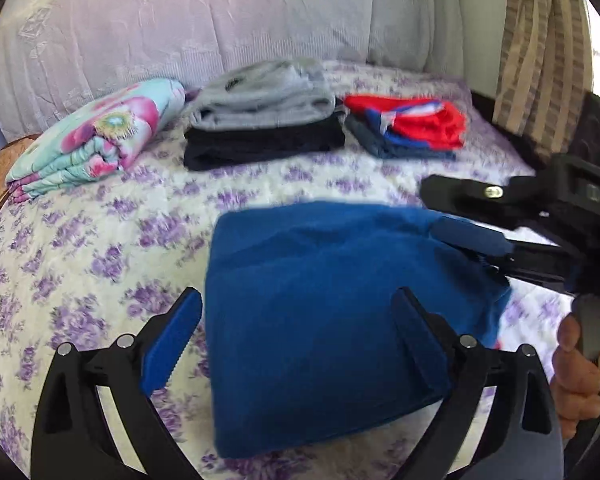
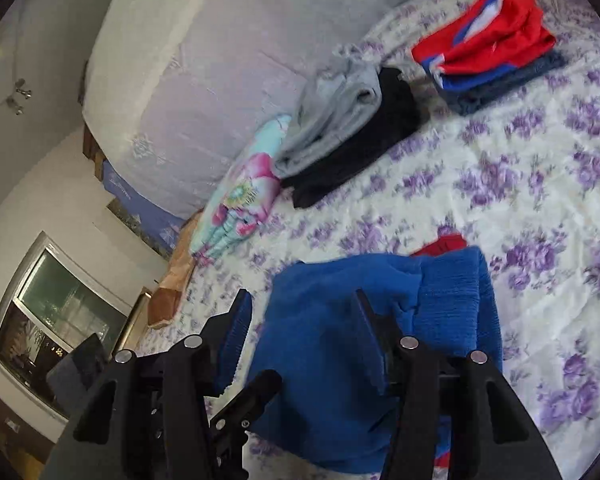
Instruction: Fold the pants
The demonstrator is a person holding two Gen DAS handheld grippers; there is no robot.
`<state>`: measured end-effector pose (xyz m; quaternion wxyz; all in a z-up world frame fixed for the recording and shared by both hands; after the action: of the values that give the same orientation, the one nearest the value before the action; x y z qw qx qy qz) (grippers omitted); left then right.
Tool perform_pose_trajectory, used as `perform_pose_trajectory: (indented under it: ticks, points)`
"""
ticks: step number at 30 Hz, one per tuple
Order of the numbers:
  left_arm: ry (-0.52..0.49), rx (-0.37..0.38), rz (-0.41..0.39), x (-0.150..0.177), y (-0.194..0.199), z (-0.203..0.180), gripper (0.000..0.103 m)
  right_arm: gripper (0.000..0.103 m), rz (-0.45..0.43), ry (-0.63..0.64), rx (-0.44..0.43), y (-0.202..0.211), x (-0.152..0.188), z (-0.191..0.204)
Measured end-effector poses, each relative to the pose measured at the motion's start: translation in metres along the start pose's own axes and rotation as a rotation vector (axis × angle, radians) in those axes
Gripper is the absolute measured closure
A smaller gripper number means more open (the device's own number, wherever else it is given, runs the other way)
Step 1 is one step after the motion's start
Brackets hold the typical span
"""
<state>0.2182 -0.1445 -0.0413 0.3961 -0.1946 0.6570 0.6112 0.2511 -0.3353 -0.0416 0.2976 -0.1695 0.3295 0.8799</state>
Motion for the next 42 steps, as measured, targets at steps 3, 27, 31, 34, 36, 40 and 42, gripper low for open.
perform_pose_trajectory:
  ticks: [3, 27, 31, 34, 36, 40, 42]
  points:
    - [0.054, 0.028, 0.083, 0.02, -0.036, 0.008, 0.004, 0.087, 0.0, 0.04, 0.037, -0.012, 0.0, -0.022]
    - [0.127, 0.069, 0.065, 0.024, -0.026, 0.024, 0.004, 0.027, 0.024, 0.202, 0.33, 0.025, 0.047, -0.033]
    - [0.13, 0.068, 0.063, 0.024, -0.027, 0.024, 0.004, 0.026, -0.06, 0.256, 0.328, 0.043, 0.049, -0.015]
    - [0.133, 0.073, 0.066, 0.024, -0.028, 0.023, 0.004, 0.025, -0.165, 0.286, 0.282, 0.063, 0.039, 0.01]
    - [0.139, 0.079, 0.066, 0.024, -0.028, 0.024, 0.004, 0.025, -0.171, 0.333, 0.252, 0.059, 0.029, 0.03]
    - [0.169, 0.085, 0.07, 0.027, -0.023, 0.028, 0.004, 0.025, -0.136, 0.399, 0.216, 0.031, 0.022, 0.061]
    - [0.193, 0.075, 0.059, 0.029, -0.014, 0.037, 0.004, 0.025, -0.103, 0.423, 0.212, 0.016, 0.026, 0.072]
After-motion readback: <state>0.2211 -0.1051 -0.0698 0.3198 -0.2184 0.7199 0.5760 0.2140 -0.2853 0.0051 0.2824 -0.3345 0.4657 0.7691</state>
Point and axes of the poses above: each gripper's, at about its wrist camera, not at the fingertips, and y roughly against the way its jaws point, z to its left, x to its underside, the point moved 3 cm from there along -y, roughly the way its jaws point, and after that the axes turned 5 degrees about -y, right-handed, at the moved point
